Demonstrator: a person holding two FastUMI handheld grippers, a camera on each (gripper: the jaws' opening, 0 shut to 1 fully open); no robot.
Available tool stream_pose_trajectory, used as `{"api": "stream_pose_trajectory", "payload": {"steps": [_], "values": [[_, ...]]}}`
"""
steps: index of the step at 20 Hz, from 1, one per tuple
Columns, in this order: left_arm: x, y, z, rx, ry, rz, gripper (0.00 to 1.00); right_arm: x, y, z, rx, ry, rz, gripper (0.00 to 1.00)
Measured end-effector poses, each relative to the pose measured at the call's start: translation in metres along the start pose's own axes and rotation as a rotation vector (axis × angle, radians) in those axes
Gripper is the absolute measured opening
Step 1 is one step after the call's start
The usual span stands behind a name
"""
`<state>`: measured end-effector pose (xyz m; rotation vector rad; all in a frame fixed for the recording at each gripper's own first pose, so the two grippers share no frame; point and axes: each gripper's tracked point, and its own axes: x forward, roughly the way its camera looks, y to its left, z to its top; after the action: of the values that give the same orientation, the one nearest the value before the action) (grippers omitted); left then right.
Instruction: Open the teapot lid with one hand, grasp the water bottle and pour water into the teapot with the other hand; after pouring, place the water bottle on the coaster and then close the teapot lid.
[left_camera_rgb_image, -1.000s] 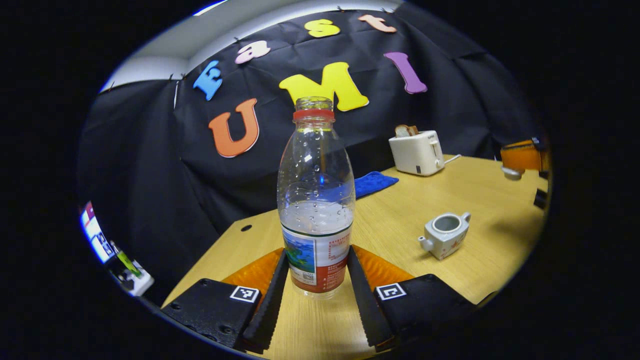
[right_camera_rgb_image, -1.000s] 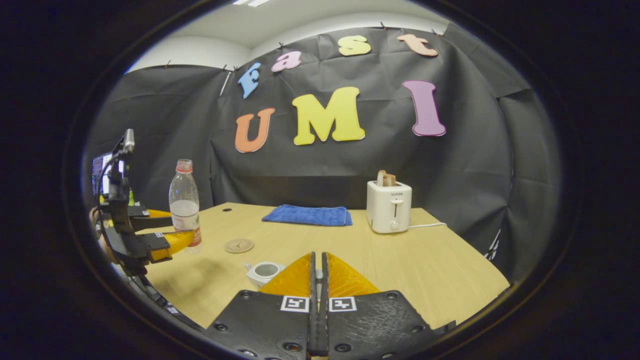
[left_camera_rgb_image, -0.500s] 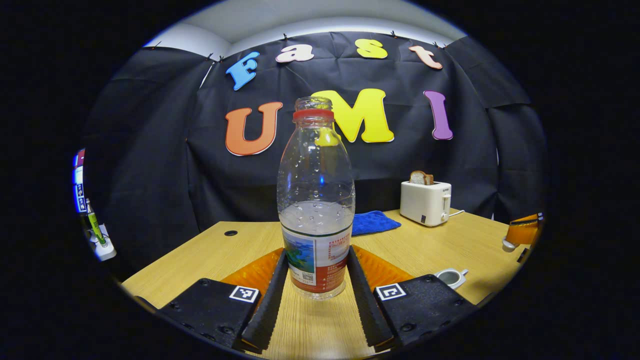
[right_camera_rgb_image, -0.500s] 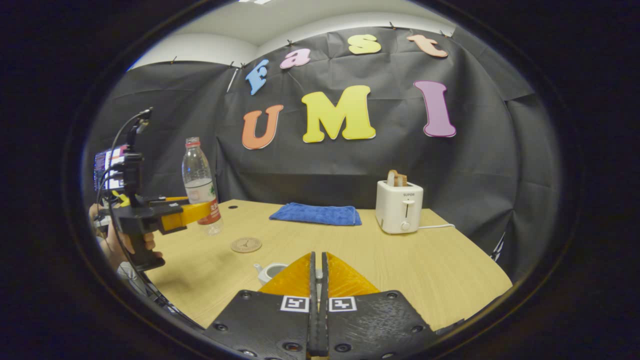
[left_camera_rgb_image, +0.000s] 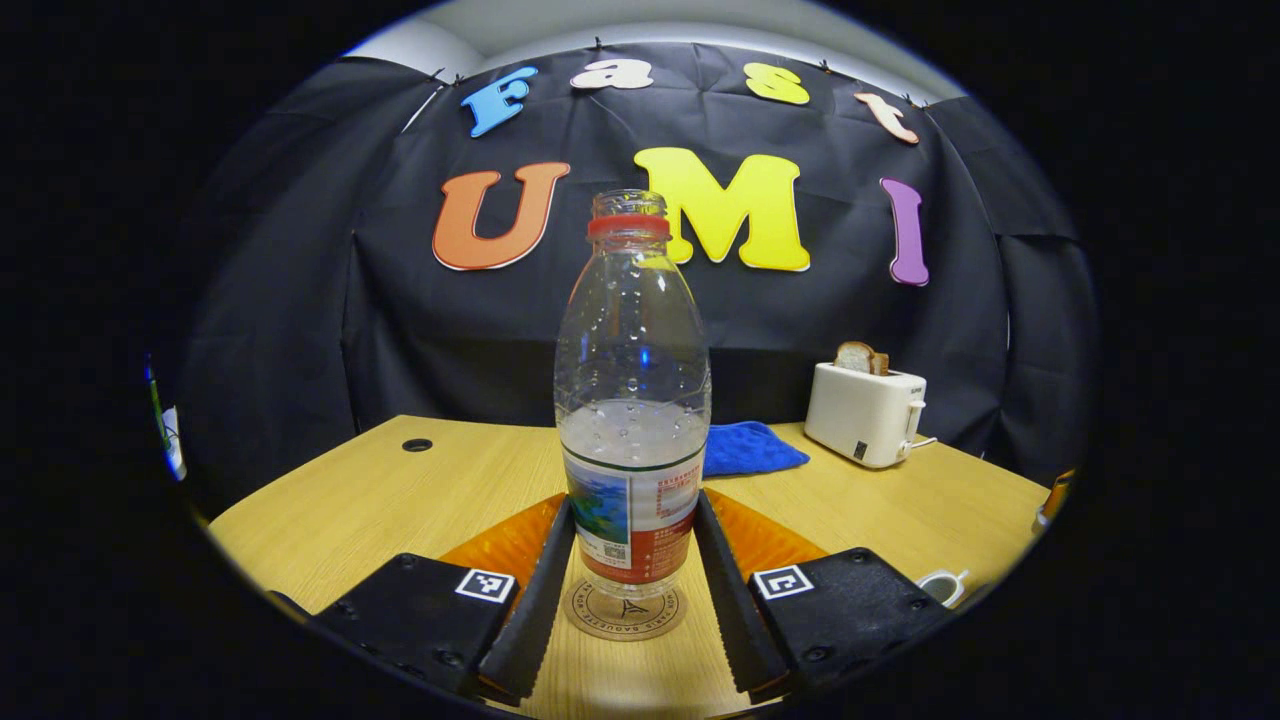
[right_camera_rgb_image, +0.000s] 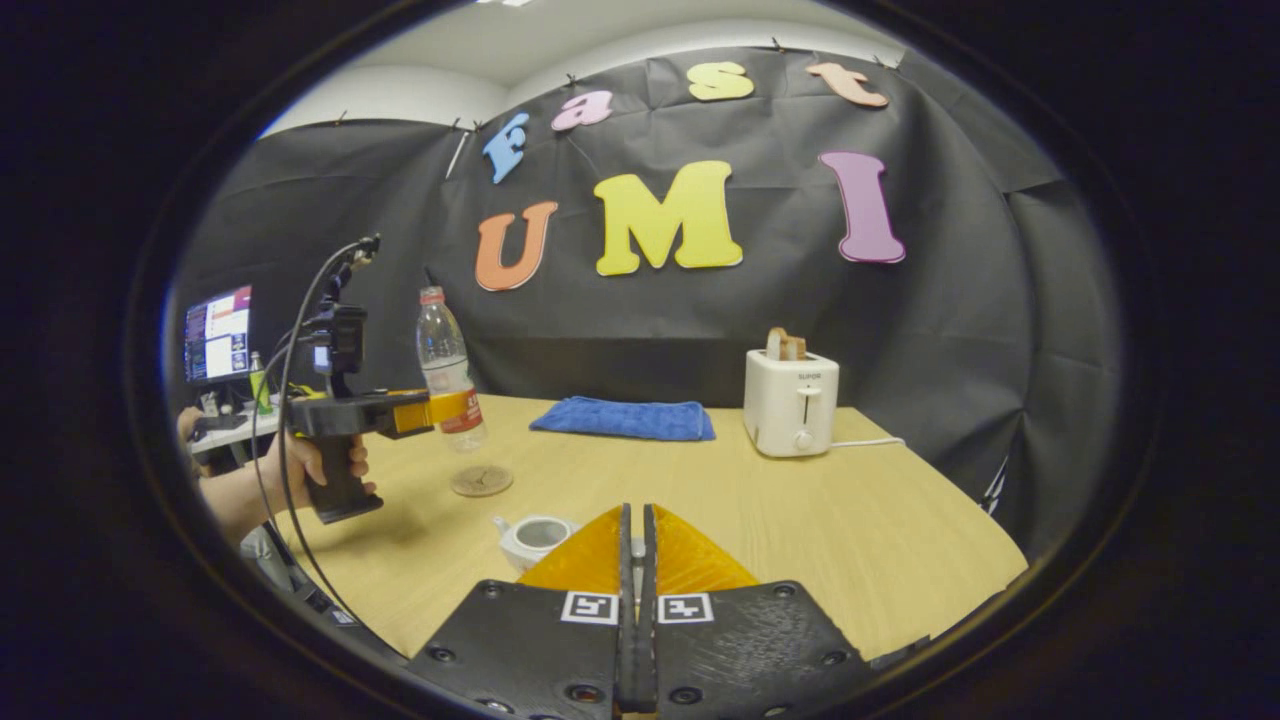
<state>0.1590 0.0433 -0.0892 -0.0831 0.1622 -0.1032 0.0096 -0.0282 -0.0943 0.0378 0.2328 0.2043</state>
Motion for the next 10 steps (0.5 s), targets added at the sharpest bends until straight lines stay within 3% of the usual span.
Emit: {"api": "stream_pose_trajectory", "payload": {"steps": [10], "values": [[0.014,0.010,-0.034,0.015,0.077,0.013,0.75,0.006,-0.005,-0.007,0.008,0.018,-0.007,0.00]]}}
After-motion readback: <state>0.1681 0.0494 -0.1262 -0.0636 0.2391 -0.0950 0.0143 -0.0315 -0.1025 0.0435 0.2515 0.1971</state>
